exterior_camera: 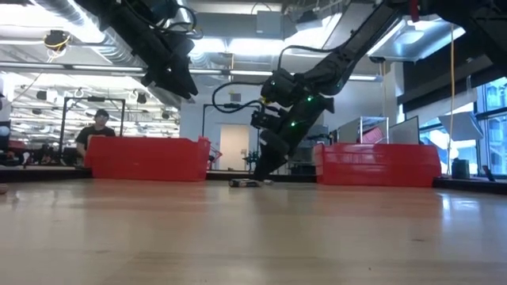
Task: Sort batteries
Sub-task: Put the small silver battery into the left red bin
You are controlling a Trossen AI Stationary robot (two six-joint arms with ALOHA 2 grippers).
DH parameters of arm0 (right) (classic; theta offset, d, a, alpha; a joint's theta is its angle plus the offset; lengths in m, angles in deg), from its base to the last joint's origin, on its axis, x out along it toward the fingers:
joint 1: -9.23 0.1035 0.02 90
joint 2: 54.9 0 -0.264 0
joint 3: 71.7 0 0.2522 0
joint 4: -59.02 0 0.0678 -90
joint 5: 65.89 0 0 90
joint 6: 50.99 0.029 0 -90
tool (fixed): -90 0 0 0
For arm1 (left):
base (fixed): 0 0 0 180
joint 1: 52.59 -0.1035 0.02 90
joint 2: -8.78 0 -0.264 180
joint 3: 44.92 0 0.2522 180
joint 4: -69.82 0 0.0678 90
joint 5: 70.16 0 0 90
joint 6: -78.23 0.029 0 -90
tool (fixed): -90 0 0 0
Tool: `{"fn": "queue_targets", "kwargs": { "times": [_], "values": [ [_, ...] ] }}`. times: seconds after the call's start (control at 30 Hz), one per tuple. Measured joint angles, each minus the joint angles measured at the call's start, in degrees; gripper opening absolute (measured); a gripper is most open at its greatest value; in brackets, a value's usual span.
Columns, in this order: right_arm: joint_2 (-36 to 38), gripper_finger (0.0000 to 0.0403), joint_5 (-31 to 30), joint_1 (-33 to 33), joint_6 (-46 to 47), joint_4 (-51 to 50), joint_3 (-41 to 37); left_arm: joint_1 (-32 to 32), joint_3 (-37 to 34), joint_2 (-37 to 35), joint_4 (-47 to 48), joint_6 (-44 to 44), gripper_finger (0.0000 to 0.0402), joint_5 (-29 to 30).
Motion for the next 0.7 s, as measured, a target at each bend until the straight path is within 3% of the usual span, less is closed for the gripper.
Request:
{"fn": "queue_targets", "kwargs": {
  "times": [0.13, 0.43, 0.6, 0.7],
  "values": [
    [0.60, 0.0220, -4.90, 1.01, 1.61, -0.15, 0.08, 0.00, 0.00, 0.00, 0.00, 0.01, 0.0143, 0.00],
    [4.94, 0.0224, -13.61, -2.75, 5.45, -9.30, 0.22, 0.00, 0.00, 0.00, 0.04, 0.54, 0.0143, 0.00],
    [3.62, 0.0224, -6.63, -5.03, 10.72, -3.19, -1.79, 0.00, 0.00, 0.00, 0.02, 0.54, 0.0143, 0.02],
    [2.84, 0.0224, -7.28, -4.38, 12.18, -0.13, -1.68, 0.00, 0.00, 0.00, 0.02, 0.51, 0.0143, 0.01]
  ]
}}
